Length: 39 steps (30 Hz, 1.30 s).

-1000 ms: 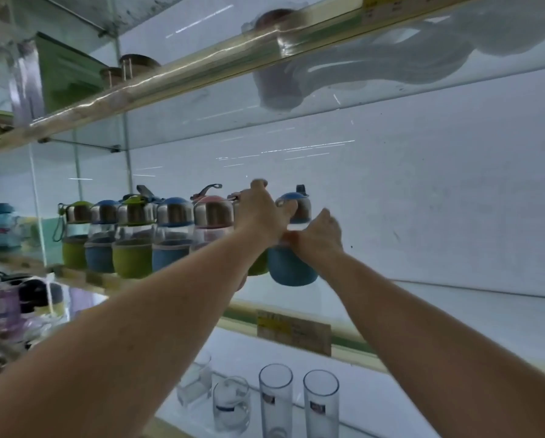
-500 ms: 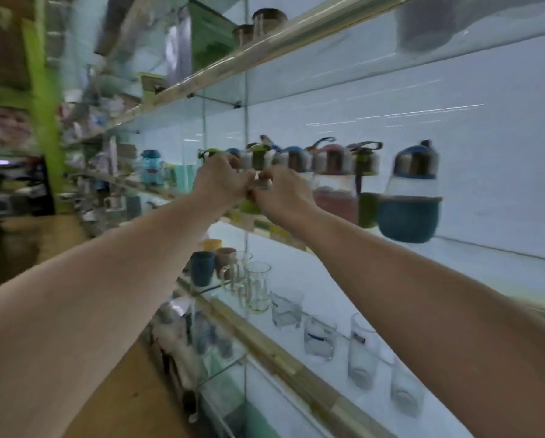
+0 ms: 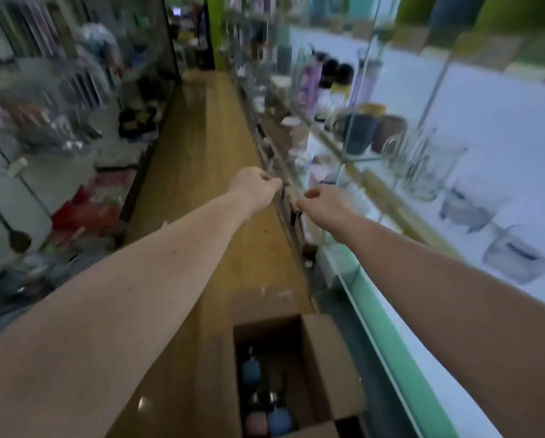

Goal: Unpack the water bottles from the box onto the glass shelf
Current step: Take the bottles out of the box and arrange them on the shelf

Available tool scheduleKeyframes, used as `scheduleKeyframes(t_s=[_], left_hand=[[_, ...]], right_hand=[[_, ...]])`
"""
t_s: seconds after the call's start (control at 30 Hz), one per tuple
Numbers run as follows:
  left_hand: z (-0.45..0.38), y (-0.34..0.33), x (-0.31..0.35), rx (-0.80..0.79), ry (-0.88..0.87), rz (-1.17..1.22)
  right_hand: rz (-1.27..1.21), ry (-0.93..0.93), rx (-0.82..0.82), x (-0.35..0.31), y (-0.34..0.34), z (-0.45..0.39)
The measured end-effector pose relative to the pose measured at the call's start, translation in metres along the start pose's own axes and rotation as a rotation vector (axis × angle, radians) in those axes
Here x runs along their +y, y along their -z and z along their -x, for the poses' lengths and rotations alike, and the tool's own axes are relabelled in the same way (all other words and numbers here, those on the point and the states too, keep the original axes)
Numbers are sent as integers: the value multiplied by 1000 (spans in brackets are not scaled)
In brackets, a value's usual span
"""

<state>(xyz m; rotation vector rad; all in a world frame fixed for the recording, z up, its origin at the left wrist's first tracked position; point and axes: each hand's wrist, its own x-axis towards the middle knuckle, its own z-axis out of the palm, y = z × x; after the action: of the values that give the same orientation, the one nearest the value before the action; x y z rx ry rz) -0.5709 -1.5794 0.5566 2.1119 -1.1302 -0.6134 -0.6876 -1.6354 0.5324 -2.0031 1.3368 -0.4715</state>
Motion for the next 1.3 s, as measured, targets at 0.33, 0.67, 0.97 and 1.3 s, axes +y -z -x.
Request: scheduleKeyframes(t_s=[0.33, 0.67, 0.97, 1.3], left_hand=[[-61, -103, -168, -341, 425, 96], [-109, -202, -264, -451, 588, 65], [-153, -352, -422, -404, 718, 29], [-201, -523, -615, -348, 811, -51]], right_hand=[[-28, -385, -265, 102, -168, -25], [-67, -621, -426, 204, -259, -53], [-109, -717, -590, 362, -419, -95], [-249, -810, -623, 515, -632, -122]])
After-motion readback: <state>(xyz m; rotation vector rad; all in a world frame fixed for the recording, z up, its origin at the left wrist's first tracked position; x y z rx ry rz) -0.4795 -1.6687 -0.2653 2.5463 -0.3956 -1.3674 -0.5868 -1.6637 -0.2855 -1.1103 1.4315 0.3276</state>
